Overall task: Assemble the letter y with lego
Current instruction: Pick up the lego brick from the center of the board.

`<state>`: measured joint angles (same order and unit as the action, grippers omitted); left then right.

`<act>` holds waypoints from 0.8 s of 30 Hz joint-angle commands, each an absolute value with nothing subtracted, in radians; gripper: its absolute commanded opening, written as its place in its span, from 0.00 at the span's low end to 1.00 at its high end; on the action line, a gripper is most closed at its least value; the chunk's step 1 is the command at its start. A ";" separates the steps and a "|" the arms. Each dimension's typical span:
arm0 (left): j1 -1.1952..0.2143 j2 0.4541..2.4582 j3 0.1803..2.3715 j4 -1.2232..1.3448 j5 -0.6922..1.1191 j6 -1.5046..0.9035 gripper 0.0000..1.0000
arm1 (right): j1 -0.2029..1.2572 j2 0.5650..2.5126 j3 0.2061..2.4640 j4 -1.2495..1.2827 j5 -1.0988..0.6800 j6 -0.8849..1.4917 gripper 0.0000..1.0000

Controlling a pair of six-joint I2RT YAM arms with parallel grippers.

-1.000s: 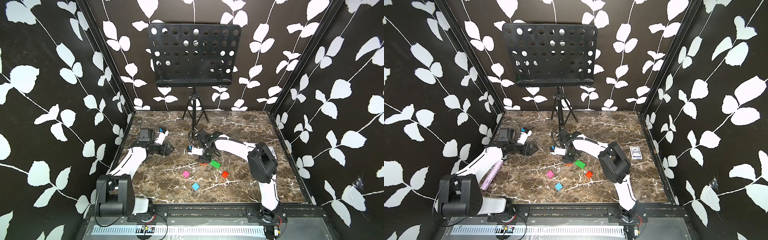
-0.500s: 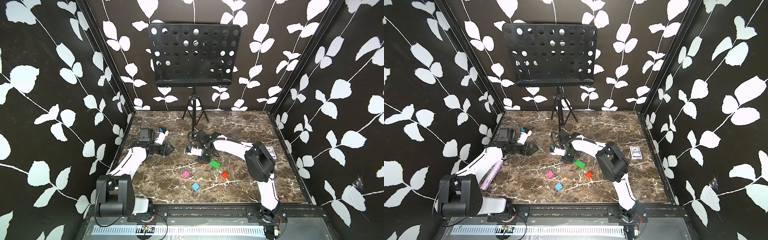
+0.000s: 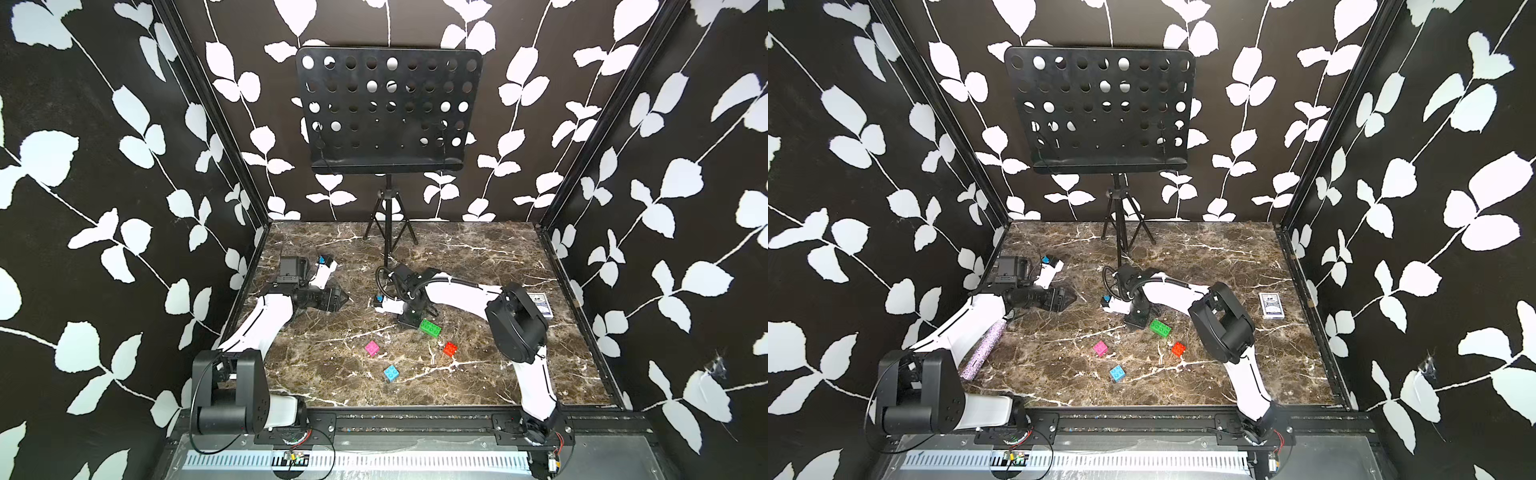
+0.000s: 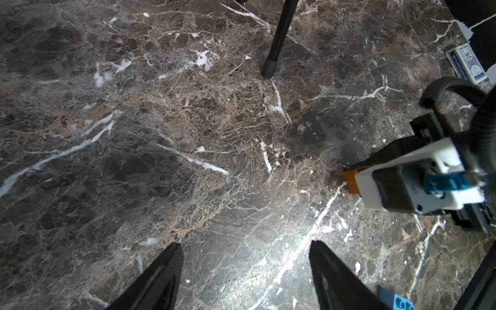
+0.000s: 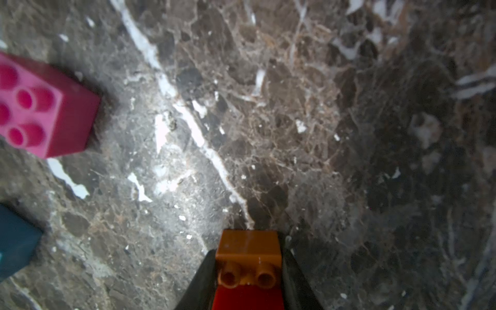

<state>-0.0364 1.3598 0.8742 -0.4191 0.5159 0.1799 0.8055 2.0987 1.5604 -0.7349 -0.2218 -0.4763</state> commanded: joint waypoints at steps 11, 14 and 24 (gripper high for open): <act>-0.010 1.330 0.844 -0.399 0.512 0.138 0.78 | 0.875 1.982 1.536 -0.713 -0.285 -0.762 0.16; 0.009 1.328 0.841 -0.392 0.503 0.108 0.79 | 0.905 1.972 1.534 -0.722 -0.313 -0.878 0.15; 0.067 1.319 0.817 -0.361 0.517 0.060 0.79 | 0.981 2.054 1.666 -0.821 -0.334 -1.092 0.14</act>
<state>0.0612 1.3560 0.8295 -0.3813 0.5083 0.0814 0.9665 2.0197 1.6199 -0.7654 -0.3038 -0.9768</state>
